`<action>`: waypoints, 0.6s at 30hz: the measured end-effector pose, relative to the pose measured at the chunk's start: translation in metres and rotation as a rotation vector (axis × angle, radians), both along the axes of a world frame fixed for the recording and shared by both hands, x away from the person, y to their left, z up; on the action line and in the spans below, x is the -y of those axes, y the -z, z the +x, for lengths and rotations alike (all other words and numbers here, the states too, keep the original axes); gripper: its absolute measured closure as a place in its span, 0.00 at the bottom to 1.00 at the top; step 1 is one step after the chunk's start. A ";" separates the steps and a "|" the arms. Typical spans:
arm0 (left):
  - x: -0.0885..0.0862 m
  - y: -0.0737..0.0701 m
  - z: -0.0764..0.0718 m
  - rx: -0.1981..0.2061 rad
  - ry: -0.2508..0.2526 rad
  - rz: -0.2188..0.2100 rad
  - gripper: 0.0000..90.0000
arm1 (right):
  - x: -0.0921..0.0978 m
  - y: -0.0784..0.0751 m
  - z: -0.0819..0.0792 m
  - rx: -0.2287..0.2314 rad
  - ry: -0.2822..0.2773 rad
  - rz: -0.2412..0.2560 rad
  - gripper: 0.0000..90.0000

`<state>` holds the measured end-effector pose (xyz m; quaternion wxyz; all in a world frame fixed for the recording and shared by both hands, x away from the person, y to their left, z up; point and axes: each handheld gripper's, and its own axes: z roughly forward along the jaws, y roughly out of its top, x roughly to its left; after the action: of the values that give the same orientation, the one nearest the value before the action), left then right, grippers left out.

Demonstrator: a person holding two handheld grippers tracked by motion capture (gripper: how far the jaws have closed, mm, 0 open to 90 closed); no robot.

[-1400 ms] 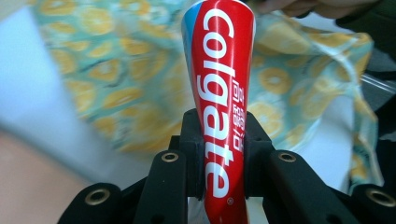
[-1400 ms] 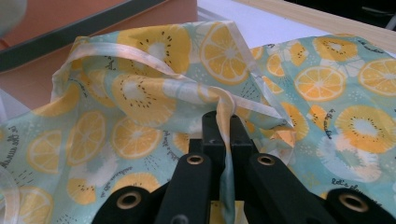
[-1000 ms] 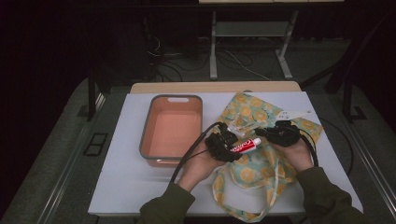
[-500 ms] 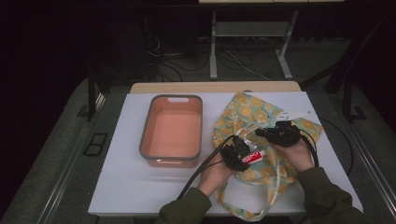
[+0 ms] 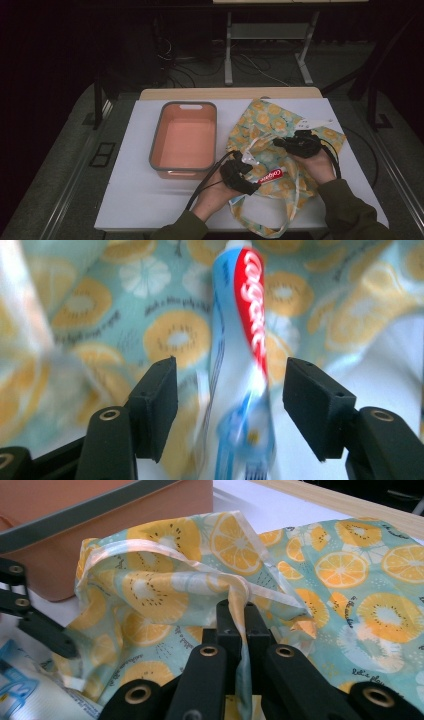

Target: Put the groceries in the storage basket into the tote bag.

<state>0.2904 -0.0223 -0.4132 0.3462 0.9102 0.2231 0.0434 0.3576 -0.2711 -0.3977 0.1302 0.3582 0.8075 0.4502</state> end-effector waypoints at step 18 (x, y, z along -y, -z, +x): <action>-0.028 0.024 -0.016 -0.024 0.021 0.047 0.52 | -0.001 0.002 0.000 -0.003 -0.001 -0.007 0.99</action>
<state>0.2746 0.0054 -0.4372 0.3226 0.9208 0.2164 0.0341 0.3573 -0.2705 -0.3996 0.1300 0.3577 0.8096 0.4469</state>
